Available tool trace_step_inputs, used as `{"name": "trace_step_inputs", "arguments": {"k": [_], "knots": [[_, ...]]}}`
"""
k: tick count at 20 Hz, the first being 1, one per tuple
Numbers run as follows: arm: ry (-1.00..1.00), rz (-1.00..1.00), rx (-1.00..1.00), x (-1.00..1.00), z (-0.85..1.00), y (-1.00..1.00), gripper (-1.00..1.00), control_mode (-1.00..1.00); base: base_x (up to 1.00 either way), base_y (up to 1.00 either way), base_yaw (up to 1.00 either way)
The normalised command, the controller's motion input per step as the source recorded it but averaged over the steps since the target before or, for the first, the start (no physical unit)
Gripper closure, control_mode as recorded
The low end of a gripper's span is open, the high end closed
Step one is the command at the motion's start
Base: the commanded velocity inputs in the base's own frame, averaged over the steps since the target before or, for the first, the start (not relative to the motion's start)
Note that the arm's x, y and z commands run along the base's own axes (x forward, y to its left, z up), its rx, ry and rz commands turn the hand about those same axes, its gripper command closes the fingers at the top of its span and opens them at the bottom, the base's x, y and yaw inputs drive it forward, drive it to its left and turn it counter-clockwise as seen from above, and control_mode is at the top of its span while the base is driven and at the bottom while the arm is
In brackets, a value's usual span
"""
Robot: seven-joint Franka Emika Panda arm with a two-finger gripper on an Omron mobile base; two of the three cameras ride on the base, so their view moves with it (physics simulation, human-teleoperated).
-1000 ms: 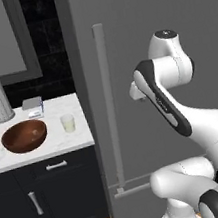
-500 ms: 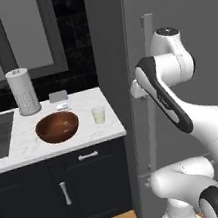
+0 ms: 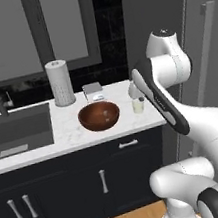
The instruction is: Grab a lemon wedge from the fridge and one ice cube from the ice bowl, and put them in the glass of lemonade.
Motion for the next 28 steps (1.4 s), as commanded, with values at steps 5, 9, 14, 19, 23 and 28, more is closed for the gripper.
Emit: {"name": "trace_step_inputs", "arguments": {"k": [5,9,14,19,23,28], "knots": [[0.0,0.0,0.0,0.0,0.0,0.0,-1.0,1.0,0.45,0.0,0.0],[0.0,0.0,0.0,0.0,0.0,0.0,-1.0,1.0,0.49,0.04,0.0],[0.0,0.0,0.0,0.0,0.0,0.0,-1.0,1.0,0.6,0.17,-0.01],[0.0,0.0,0.0,0.0,0.0,0.0,-1.0,1.0,0.64,0.0,0.0],[0.0,0.0,0.0,0.0,0.0,0.0,-1.0,1.0,0.37,0.23,0.0],[0.0,0.0,0.0,0.0,0.0,0.0,-1.0,1.0,0.04,0.59,0.0]]}}
